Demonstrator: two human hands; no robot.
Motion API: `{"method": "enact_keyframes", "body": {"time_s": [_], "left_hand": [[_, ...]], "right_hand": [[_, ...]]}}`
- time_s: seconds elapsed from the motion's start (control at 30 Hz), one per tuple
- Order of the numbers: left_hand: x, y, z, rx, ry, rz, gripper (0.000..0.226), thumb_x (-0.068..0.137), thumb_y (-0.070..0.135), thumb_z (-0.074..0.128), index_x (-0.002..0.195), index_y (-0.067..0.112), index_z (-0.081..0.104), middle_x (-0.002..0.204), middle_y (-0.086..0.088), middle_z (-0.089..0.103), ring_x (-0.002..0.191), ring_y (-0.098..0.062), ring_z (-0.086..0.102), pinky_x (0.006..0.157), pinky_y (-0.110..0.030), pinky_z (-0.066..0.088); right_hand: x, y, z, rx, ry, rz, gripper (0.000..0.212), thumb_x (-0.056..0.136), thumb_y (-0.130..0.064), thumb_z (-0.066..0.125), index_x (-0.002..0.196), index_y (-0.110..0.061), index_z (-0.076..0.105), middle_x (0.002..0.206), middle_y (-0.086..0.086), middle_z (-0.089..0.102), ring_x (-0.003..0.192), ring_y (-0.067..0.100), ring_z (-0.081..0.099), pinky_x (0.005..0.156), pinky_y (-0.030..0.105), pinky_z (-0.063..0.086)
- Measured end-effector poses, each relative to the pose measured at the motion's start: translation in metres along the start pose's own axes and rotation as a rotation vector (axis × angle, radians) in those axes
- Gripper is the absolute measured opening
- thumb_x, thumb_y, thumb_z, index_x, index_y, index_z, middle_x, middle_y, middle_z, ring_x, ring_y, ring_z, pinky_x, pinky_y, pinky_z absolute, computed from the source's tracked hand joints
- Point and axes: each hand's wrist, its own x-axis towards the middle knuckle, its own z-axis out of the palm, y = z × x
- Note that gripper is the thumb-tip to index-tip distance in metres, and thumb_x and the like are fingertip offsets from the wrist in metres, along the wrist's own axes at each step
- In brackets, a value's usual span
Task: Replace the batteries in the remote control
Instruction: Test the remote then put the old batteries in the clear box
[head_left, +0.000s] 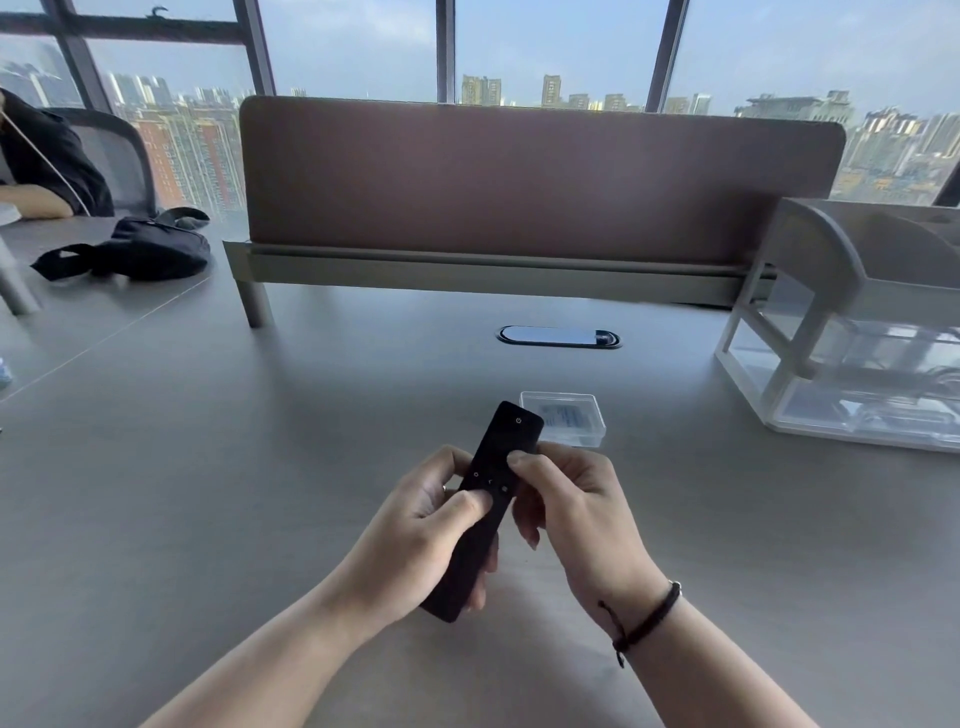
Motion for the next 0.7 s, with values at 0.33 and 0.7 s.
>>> {"method": "enact_keyframes", "body": {"time_s": [0.33, 0.7], "left_hand": [[0.000, 0.002, -0.004, 0.032, -0.025, 0.009, 0.017, 0.093, 0.026, 0.051, 0.090, 0.013, 0.061, 0.065, -0.022, 0.065, 0.046, -0.032, 0.058, 0.051, -0.035, 0.047], [0.018, 0.007, -0.029, 0.016, 0.652, 0.034, 0.024, 0.097, 0.022, 0.056, 0.078, 0.007, 0.058, 0.054, -0.018, 0.057, 0.032, -0.022, 0.050, 0.040, -0.028, 0.040]], "right_hand": [[-0.001, -0.004, 0.000, 0.034, 0.024, 0.009, 0.052, 0.095, -0.005, 0.051, 0.046, -0.021, 0.056, 0.042, -0.005, 0.052, 0.039, 0.017, 0.040, 0.042, 0.025, 0.030], [0.005, 0.009, -0.003, -0.021, 0.112, 0.073, 0.018, 0.091, -0.020, 0.065, 0.079, -0.010, 0.075, 0.056, 0.002, 0.064, 0.039, 0.014, 0.041, 0.039, 0.020, 0.033]]}}
